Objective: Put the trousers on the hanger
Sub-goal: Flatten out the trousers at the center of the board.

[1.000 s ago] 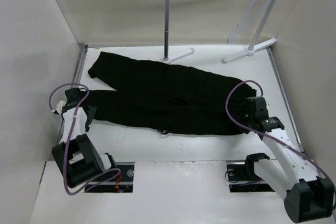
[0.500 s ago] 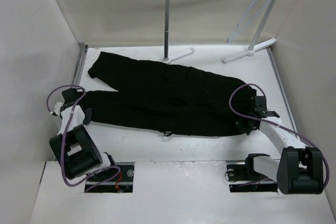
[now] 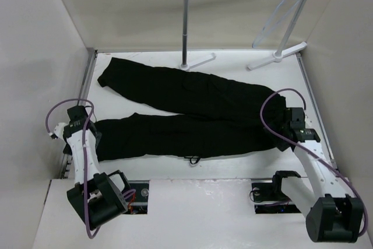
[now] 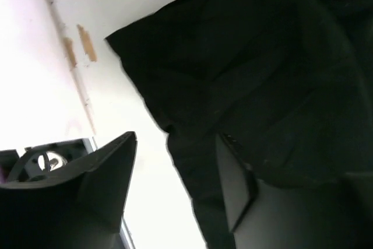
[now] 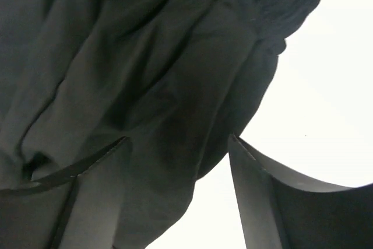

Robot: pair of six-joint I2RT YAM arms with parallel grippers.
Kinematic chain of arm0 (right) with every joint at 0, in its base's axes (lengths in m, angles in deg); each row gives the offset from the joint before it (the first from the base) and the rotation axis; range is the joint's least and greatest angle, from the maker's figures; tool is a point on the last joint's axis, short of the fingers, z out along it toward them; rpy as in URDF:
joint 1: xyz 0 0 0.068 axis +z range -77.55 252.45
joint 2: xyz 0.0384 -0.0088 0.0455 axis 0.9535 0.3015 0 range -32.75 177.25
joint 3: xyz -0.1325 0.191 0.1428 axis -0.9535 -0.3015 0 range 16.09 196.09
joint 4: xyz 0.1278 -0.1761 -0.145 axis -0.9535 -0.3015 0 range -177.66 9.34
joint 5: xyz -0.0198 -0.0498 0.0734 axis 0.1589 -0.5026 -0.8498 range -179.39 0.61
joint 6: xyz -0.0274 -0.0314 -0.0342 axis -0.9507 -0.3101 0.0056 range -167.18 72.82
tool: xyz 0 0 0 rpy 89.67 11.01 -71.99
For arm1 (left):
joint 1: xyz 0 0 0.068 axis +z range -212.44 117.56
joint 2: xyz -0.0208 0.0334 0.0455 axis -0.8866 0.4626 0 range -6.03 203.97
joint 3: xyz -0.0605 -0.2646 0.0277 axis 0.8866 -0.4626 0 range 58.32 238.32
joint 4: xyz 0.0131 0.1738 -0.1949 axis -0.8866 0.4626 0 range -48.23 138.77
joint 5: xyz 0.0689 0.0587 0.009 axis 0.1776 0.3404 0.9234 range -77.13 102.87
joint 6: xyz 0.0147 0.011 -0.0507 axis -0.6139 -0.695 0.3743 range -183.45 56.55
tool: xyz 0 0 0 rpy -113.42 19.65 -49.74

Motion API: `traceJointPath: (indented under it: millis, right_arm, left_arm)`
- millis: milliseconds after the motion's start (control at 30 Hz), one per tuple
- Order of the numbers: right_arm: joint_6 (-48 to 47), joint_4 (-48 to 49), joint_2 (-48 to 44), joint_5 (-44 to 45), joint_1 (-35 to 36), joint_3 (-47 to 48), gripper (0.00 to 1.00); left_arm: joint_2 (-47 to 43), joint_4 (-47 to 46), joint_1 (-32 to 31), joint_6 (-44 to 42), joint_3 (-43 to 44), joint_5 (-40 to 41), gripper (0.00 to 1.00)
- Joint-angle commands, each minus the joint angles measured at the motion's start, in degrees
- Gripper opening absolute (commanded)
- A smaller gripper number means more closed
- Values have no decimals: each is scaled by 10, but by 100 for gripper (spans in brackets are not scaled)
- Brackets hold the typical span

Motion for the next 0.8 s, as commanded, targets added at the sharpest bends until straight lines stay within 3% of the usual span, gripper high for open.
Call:
traceJointPath:
  millis: [0, 233, 267, 367, 433, 567, 767]
  right_arm:
    - [-19, -9, -37, 23, 14, 35, 75]
    - [-33, -9, -83, 25, 81, 67, 71]
    - [-36, 6, -86, 18, 91, 62, 66]
    - [-47, 28, -98, -9, 110, 53, 21]
    - [-51, 40, -104, -38, 117, 48, 10]
    - [-62, 61, -99, -81, 142, 39, 14]
    - [-46, 71, -66, -75, 191, 29, 20]
  left_arm:
    - [-30, 34, 2, -23, 50, 12, 58]
    - [61, -73, -59, 23, 158, -42, 55]
    - [95, -97, -75, 24, 180, -42, 55]
    - [206, -149, -93, 31, 244, -65, 53]
    - [274, -189, -96, 46, 283, -93, 54]
    - [384, -245, -94, 90, 361, -148, 58]
    - [514, -307, -96, 138, 466, -201, 61]
